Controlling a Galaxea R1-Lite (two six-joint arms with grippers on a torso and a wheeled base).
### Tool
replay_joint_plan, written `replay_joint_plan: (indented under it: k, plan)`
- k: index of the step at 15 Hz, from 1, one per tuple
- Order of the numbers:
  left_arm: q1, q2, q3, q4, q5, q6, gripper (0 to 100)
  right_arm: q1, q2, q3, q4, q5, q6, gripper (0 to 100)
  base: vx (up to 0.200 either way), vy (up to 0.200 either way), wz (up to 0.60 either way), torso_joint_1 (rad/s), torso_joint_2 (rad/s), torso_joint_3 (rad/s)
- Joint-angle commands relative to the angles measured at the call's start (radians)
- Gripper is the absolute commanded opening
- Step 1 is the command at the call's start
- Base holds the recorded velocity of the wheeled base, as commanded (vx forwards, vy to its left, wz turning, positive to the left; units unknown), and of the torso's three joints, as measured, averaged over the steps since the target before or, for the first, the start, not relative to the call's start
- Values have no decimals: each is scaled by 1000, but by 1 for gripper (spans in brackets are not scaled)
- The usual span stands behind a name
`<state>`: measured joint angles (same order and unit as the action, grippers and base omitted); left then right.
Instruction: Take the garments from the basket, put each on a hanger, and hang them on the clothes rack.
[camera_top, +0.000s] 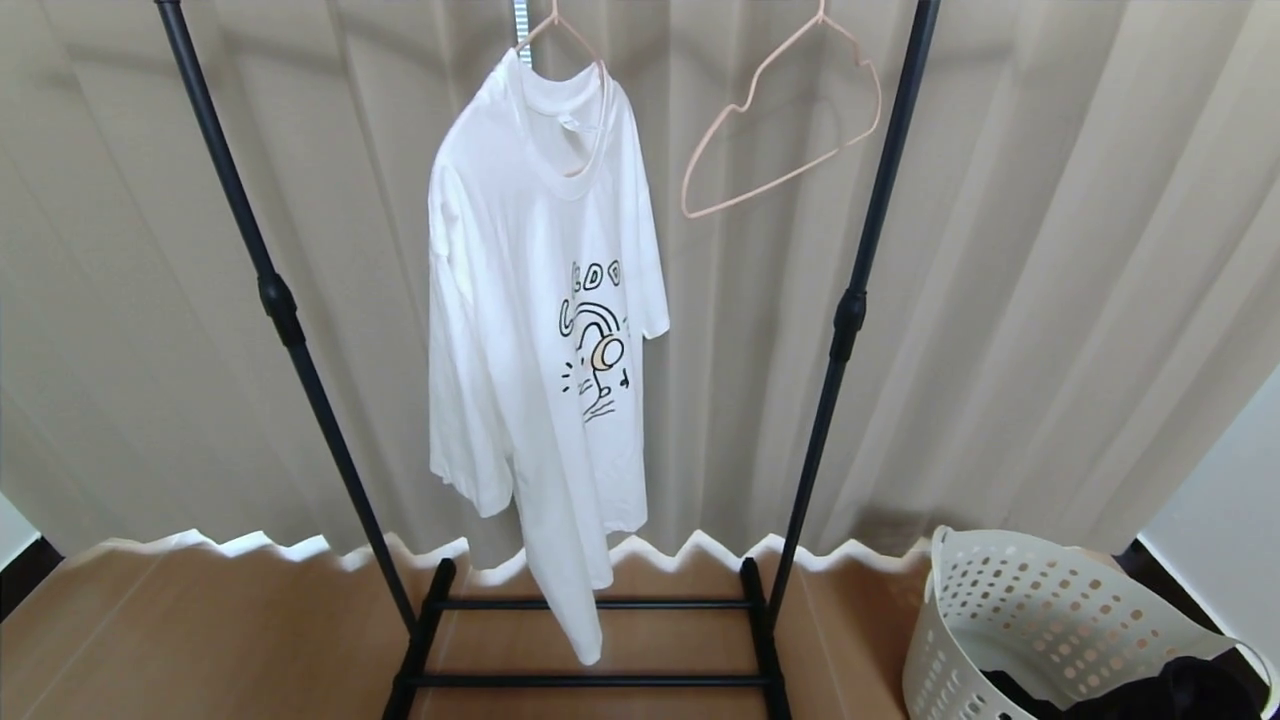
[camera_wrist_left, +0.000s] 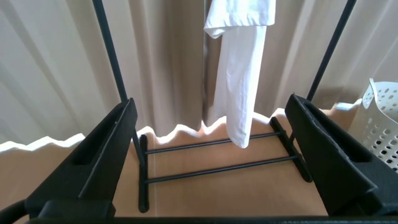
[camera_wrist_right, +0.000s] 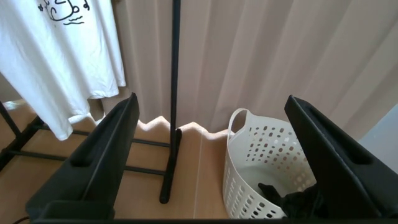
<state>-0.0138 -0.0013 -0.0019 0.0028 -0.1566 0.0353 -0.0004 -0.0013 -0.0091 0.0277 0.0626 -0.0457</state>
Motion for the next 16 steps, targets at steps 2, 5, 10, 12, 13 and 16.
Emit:
replay_joint_plan:
  k: [2,5,10,12,13,16]
  plan:
    - [0,1,0,0,0,0,100,0,1,0,0,0,0,100,0,0,-600,2,5,7]
    - [0,1,0,0,0,0,100,-1,1,0,0,0,0,100,0,0,-600,2,4,7]
    - [0,1,0,0,-1,0,100,-1,1,0,0,0,0,100,0,-40,-240,2,1,3]
    - [0,1,-1,0,0,0,100,-1,1,0,0,0,0,100,0,-200,0,2,10,0]
    - [0,1,-1,0,-1,0,100,-1,1,0,0,0,0,100,0,-200,0,2,2,2]
    - [0,1,-1,0,-1,0,100,0,1,0,0,0,0,100,0,-200,0,4,4,2]
